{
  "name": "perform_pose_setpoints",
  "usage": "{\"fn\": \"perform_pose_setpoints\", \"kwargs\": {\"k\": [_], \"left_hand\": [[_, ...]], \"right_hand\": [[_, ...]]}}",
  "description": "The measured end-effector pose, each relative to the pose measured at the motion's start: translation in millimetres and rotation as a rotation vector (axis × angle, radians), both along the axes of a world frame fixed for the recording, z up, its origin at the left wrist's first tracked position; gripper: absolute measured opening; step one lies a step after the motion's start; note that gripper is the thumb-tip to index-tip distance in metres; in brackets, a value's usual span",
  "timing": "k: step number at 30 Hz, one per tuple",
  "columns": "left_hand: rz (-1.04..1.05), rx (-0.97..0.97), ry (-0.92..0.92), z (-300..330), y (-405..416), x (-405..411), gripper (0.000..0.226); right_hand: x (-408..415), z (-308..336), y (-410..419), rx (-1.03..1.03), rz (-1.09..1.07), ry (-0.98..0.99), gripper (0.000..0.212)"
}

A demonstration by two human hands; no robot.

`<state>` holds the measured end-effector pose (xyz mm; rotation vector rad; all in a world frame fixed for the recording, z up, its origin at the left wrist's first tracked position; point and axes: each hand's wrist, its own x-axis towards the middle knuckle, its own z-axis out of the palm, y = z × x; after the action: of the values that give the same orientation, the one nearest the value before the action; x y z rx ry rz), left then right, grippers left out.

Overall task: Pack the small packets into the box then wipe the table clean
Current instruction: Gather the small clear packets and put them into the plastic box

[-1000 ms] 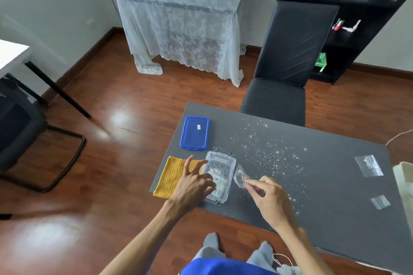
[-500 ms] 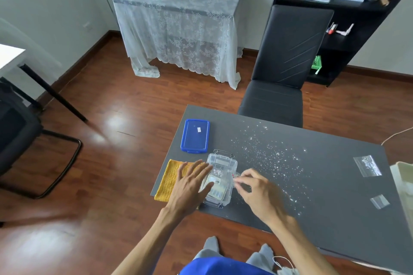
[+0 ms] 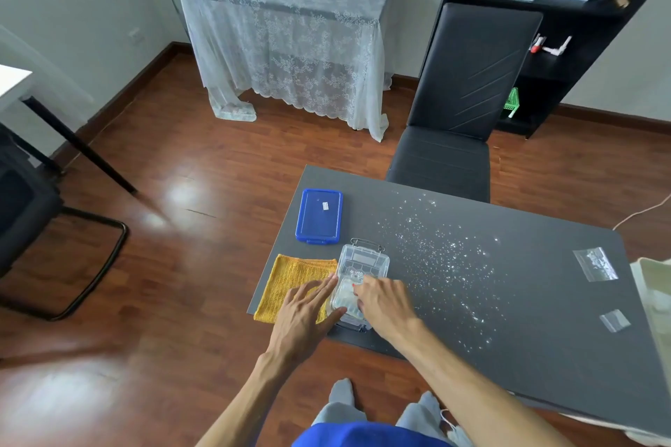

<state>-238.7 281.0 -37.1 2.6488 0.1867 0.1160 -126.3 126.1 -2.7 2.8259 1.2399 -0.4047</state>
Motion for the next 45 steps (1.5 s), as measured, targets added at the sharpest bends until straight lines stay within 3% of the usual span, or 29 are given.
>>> {"fn": "perform_pose_setpoints", "kwargs": {"k": [6, 12, 19, 34, 39, 45], "left_hand": [[0.021, -0.008, 0.013, 1, -3, -1, 0.062], [0.073, -0.057, -0.016, 9, -10, 2, 0.060], [-0.054, -0.088, -0.090, 25, -63, 50, 0.052], [-0.461, -0.013, -0.131, 19, -295, 212, 0.035], [-0.556, 0.052, -0.104, 5, -370, 265, 0.026], [-0.495, 0.024, 0.052, -15, -414, 322, 0.032]], "right_hand": [[2, 1, -12, 0.070, -0.052, 0.076, 0.036], [1, 16, -57, 0.507, -0.330, 0.262, 0.031], [7, 16, -146, 0.832, -0.666, 0.206, 0.028], [73, -12, -385, 0.875, -1.205, -0.034, 0.024], [96, -36, -439, 0.759, -1.247, -0.088, 0.032], [114, -59, -460, 0.679, -1.229, -0.022, 0.042]]}}
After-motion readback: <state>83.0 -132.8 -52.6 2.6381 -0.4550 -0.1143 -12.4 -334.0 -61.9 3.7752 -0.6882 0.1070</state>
